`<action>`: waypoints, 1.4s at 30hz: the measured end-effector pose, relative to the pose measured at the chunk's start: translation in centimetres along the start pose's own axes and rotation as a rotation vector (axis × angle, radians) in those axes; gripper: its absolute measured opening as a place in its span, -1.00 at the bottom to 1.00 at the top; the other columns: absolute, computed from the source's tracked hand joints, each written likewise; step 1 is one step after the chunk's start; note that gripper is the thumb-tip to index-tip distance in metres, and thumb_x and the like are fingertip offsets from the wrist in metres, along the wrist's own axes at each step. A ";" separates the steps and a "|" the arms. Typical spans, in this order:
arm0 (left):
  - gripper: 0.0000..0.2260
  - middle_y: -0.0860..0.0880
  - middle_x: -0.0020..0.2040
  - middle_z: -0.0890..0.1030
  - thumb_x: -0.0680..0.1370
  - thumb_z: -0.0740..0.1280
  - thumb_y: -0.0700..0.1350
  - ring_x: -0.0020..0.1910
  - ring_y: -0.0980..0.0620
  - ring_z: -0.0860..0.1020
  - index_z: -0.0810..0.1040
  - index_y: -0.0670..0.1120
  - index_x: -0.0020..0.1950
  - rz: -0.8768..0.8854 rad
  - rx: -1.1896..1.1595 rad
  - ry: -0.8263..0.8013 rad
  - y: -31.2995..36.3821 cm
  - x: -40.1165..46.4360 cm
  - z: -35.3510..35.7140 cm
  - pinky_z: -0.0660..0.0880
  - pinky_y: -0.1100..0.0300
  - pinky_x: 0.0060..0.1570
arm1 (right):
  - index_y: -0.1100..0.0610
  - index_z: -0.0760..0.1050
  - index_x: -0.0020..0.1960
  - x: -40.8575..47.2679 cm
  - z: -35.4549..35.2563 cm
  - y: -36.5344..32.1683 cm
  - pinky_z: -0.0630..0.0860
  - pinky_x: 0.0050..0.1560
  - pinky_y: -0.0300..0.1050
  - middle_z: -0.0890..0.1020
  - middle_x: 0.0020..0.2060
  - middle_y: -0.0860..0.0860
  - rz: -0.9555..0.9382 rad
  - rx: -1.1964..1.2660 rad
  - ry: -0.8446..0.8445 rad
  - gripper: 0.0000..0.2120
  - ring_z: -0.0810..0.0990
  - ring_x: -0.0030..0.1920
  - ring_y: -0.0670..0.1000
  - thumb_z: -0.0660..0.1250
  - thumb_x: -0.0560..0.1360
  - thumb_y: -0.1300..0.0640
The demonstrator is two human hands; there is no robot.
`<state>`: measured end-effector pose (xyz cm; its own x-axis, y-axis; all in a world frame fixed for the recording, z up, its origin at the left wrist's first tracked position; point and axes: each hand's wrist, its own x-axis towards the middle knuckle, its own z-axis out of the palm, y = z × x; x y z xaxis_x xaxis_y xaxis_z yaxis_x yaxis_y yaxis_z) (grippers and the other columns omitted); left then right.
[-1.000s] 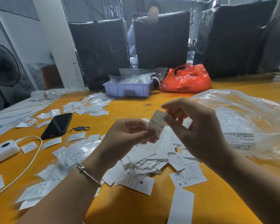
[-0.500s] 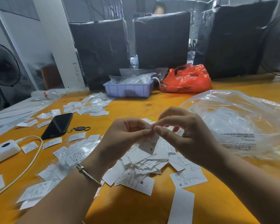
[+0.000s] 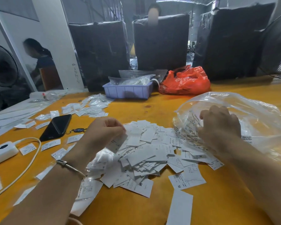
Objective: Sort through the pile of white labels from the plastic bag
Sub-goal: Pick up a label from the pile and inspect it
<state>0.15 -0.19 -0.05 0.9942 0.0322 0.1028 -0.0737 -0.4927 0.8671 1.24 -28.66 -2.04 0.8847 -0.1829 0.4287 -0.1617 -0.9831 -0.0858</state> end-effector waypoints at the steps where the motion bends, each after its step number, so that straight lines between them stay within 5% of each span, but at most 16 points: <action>1: -0.87 -0.09 -0.27 0.63 0.49 0.38 -0.26 -0.23 -0.06 0.51 0.65 -0.14 -0.25 -0.040 0.041 0.026 -0.2 0.2 -0.3 0.41 0.16 -0.23 | 0.09 0.48 0.18 0.2 0.1 0.3 0.35 0.14 0.03 0.47 0.15 0.09 0.028 -0.055 -0.052 -0.69 0.38 0.22 0.14 0.31 0.48 0.02; 3: -0.84 -0.14 -0.20 0.65 0.49 0.38 -0.24 -0.22 -0.09 0.51 0.65 -0.14 -0.29 -0.120 0.136 0.032 -0.6 0.7 -1.0 0.40 0.17 -0.25 | 0.09 0.45 0.21 0.4 0.3 0.7 0.32 0.19 0.05 0.43 0.19 0.10 0.075 -0.124 -0.137 -0.64 0.34 0.26 0.15 0.28 0.51 -0.08; 6: -0.78 -0.18 -0.08 0.68 0.49 0.36 -0.21 -0.16 -0.09 0.52 0.67 -0.12 -0.35 -0.205 0.292 0.021 -1.3 1.2 -2.1 0.39 0.17 -0.23 | 0.10 0.51 0.11 0.5 0.6 0.9 0.32 0.16 0.03 0.50 0.08 0.08 0.077 -0.129 -0.129 -0.80 0.39 0.19 0.14 0.25 0.51 0.10; 12: -0.70 -0.07 -0.32 0.64 0.48 0.33 -0.25 -0.35 -0.04 0.47 0.69 -0.09 -0.42 -0.241 0.405 -0.027 -1.8 1.5 -3.3 0.39 0.23 -0.34 | 0.12 0.42 -0.15 0.6 0.4 1.4 0.33 0.06 -0.01 0.52 -0.14 0.05 0.087 -0.105 -0.085 -0.94 0.41 -0.07 0.12 0.26 0.46 0.25; 17: -0.69 -0.03 -0.26 0.68 0.48 0.30 -0.29 -0.18 -0.02 0.59 0.71 -0.06 -0.39 -0.222 0.468 -0.046 -1.9 1.5 -2.8 0.51 0.17 -0.17 | 0.15 0.50 -0.18 1.0 0.5 1.7 0.29 -0.03 -0.05 0.45 -0.25 0.05 0.107 -0.087 -0.067 -0.95 0.38 -0.16 0.11 0.33 0.45 0.24; 23: -0.73 0.16 -0.15 0.56 0.48 0.28 -0.26 -0.22 0.14 0.49 0.65 0.08 -0.19 0.037 0.517 0.037 -1.5 1.0 -1.0 0.33 0.24 -0.37 | 0.13 0.27 -0.32 0.6 -0.1 1.5 0.26 -0.08 -0.07 0.37 -0.30 0.04 0.133 -0.100 -0.110 -0.76 0.36 -0.18 0.13 0.29 0.44 0.25; 29: -0.93 0.22 -0.10 0.60 0.43 0.51 0.00 -0.03 0.32 0.49 0.64 0.15 -0.16 0.327 0.456 -0.164 -1.9 0.4 1.3 0.42 0.26 -0.14 | 0.14 0.25 -0.39 0.2 -0.9 1.3 0.26 -0.16 -0.09 0.36 -0.42 0.05 0.150 -0.088 -0.175 -0.70 0.30 -0.39 0.07 0.25 0.43 0.35; 32: -0.73 0.23 -0.06 0.61 0.31 0.56 0.20 -0.02 0.32 0.50 0.66 0.15 -0.08 0.342 0.450 -0.280 -2.0 0.1 2.0 0.46 0.31 -0.09 | 0.13 0.23 -0.40 0.2 -0.8 1.2 0.24 -0.11 -0.10 0.35 -0.42 0.04 0.120 -0.107 -0.146 -0.66 0.34 -0.32 0.10 0.28 0.47 0.32; 36: -0.65 0.23 -0.06 0.59 0.26 0.59 0.20 -0.03 0.34 0.51 0.64 0.16 -0.02 0.351 0.494 -0.322 -1.9 0.0 2.0 0.45 0.40 -0.13 | 0.12 0.22 -0.39 0.3 -0.5 1.3 0.25 -0.10 -0.10 0.40 -0.35 0.04 0.086 -0.119 -0.064 -0.65 0.39 -0.22 0.15 0.28 0.50 0.28; 42: -0.72 0.18 -0.11 0.62 0.31 0.58 0.13 -0.10 0.26 0.56 0.66 0.13 -0.04 0.359 0.491 -0.324 -1.7 -0.2 2.0 0.54 0.31 -0.14 | 0.22 0.55 -0.21 0.8 -0.2 1.2 0.35 -0.25 -0.12 0.57 -0.32 0.12 0.056 0.004 0.073 -0.88 0.49 -0.28 0.17 0.42 0.47 0.20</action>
<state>0.21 -1.07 -2.50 0.8938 -0.4305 0.1253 -0.4347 -0.7634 0.4777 1.63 -29.94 -1.61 0.8402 -0.2379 0.4873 -0.2084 -0.9713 -0.1149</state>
